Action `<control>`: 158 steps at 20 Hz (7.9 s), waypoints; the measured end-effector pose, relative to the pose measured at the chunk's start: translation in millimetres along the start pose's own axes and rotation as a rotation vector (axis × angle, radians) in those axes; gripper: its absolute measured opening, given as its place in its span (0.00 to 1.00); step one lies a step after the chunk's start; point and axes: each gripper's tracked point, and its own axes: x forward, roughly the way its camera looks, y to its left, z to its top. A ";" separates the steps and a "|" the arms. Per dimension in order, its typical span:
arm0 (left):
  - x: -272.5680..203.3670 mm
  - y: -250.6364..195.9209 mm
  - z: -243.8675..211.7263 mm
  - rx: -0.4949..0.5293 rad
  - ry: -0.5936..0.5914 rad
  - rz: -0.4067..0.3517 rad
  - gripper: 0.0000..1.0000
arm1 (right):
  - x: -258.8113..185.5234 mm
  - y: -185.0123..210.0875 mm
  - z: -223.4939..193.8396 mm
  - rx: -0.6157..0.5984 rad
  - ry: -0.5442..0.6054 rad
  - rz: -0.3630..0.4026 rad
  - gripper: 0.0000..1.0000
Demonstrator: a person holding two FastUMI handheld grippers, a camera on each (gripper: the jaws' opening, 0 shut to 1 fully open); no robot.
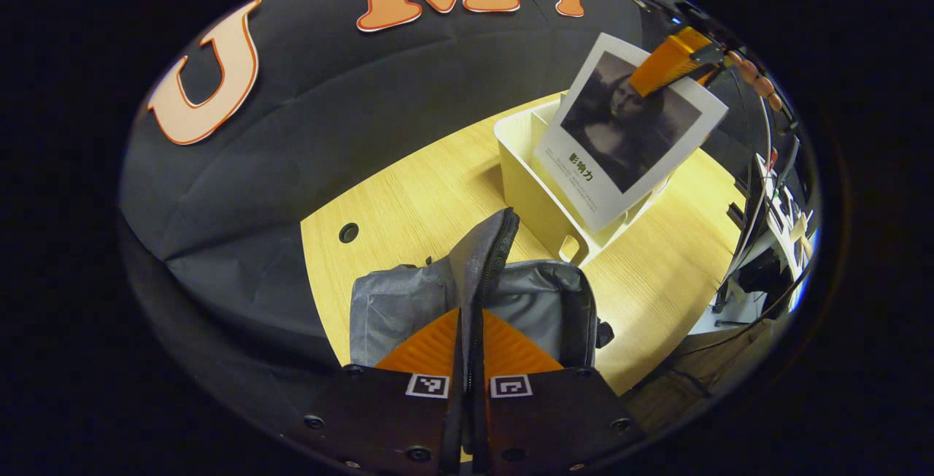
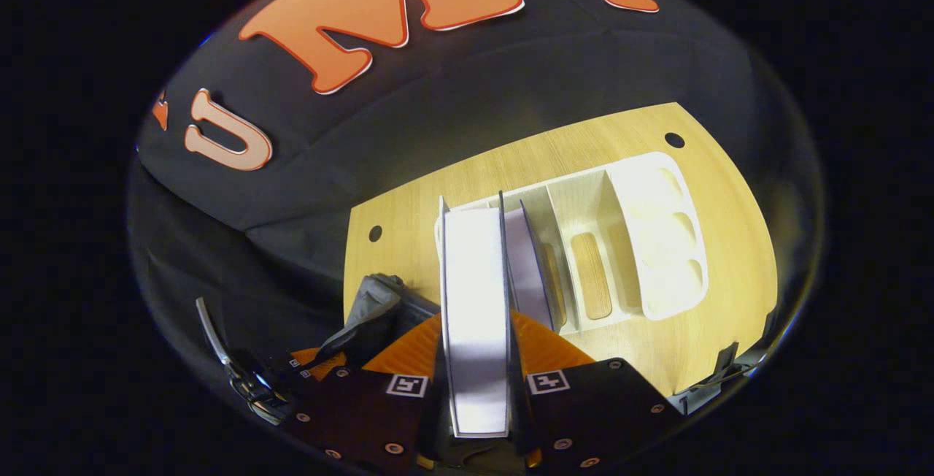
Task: Open the schoolbag, grab two books from the bookshelf and put them into the schoolbag.
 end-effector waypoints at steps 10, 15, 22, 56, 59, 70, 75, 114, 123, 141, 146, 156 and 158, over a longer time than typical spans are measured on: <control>-2.3 6.0 -0.3 -0.030 -0.019 -0.005 0.06 | -36.0 19.6 -41.0 0.066 -0.054 0.179 0.35; -5.0 13.4 -1.0 -0.049 -0.051 0.021 0.06 | -25.9 38.8 -65.4 0.106 -0.075 0.290 0.35; -5.2 17.4 -2.6 -0.069 -0.075 0.030 0.06 | 11.3 68.5 -108.8 0.193 -0.057 0.400 0.34; -9.6 13.1 1.8 -0.078 -0.123 0.052 0.06 | 173.0 100.6 -213.7 0.351 0.147 0.326 0.75; -5.9 9.5 0.3 -0.084 -0.120 0.053 0.06 | 160.8 86.9 -206.8 0.232 0.160 0.302 0.71; 6.4 -1.6 -10.4 -0.119 -0.078 0.080 0.06 | 70.0 1.3 -127.0 -0.015 0.087 0.122 0.89; 8.8 -6.7 -14.7 -0.152 -0.067 0.097 0.06 | 42.0 -34.5 -79.2 -0.164 0.075 0.010 0.90; 5.8 -24.6 -45.5 -0.376 0.010 0.195 0.06 | 99.3 -79.4 30.3 -0.138 0.147 -0.167 0.40; 3.9 -20.8 -50.0 -0.261 -0.017 0.142 0.06 | 31.8 -62.9 21.9 0.024 0.026 -0.095 0.40; 5.8 -6.1 -47.5 -0.121 -0.057 -0.022 0.06 | -27.7 -6.4 -93.9 0.299 -0.070 0.121 0.40; 1.6 3.0 -45.0 -0.087 -0.072 -0.048 0.06 | -17.6 25.8 -130.6 0.318 -0.101 0.216 0.40; -3.6 9.9 -32.7 -0.056 -0.127 -0.063 0.06 | 70.6 78.0 -182.3 0.356 -0.085 0.305 0.39; -6.8 9.3 -27.8 -0.058 -0.142 -0.062 0.07 | 86.1 85.7 -181.9 0.361 -0.096 0.330 0.39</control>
